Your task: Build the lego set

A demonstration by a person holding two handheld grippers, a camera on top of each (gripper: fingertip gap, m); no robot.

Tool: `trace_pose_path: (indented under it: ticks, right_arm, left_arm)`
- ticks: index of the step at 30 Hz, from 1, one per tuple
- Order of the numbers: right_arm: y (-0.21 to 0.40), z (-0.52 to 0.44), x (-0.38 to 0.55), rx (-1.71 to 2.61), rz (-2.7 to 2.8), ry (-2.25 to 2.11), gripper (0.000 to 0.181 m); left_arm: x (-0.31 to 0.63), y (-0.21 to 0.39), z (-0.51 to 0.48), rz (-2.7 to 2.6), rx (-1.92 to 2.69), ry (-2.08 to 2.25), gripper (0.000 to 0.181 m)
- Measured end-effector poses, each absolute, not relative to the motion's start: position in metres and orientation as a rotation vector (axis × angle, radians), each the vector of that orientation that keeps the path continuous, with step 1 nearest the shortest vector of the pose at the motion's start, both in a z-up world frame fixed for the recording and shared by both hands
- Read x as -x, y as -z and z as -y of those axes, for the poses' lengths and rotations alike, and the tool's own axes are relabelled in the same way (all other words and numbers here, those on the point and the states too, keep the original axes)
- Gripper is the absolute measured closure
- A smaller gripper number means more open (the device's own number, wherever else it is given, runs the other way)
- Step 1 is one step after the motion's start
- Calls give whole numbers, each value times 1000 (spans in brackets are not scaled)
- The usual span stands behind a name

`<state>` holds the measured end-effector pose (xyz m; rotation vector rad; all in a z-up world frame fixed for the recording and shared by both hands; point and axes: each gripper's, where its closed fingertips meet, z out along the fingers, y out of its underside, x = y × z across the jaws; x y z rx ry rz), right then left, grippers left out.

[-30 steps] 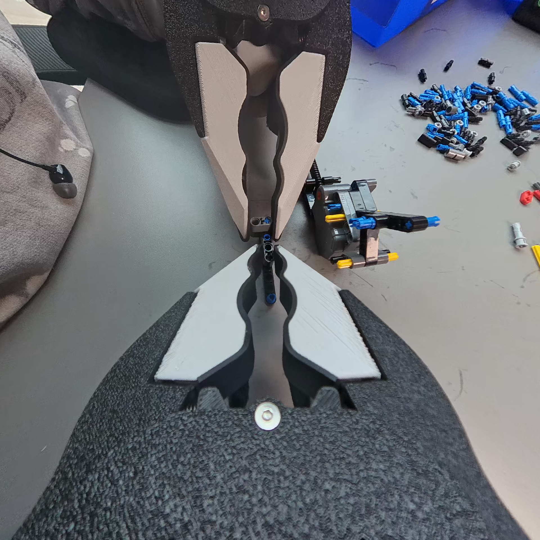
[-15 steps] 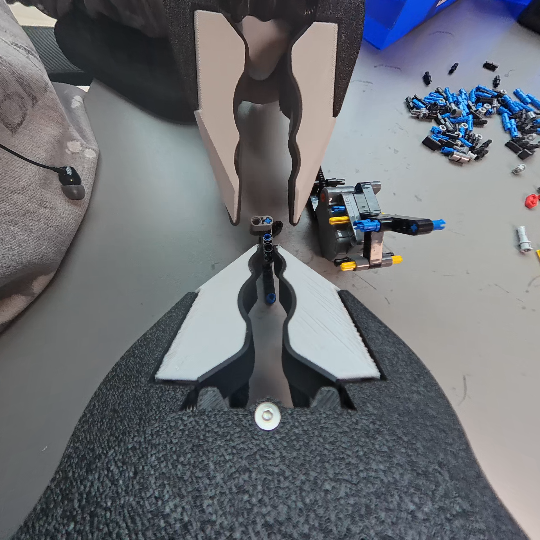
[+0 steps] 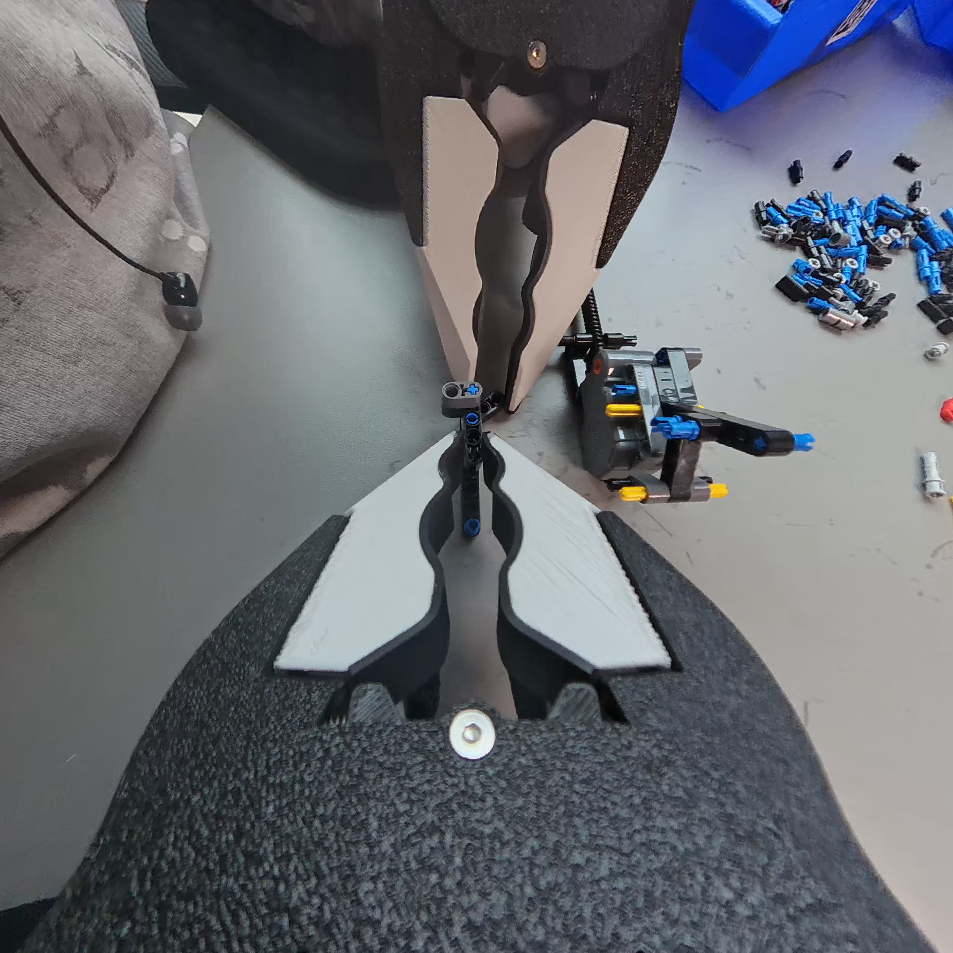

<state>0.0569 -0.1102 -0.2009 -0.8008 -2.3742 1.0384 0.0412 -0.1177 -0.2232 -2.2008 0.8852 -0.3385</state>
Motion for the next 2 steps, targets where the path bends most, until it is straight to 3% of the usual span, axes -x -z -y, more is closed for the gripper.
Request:
trace_pose_path:
  ticks: [2]
  right_arm:
    - [201, 111, -58, 770, 2387, -1016, 175]
  left_arm:
    - [-42, 223, 118, -882, 2197, 345, 168]
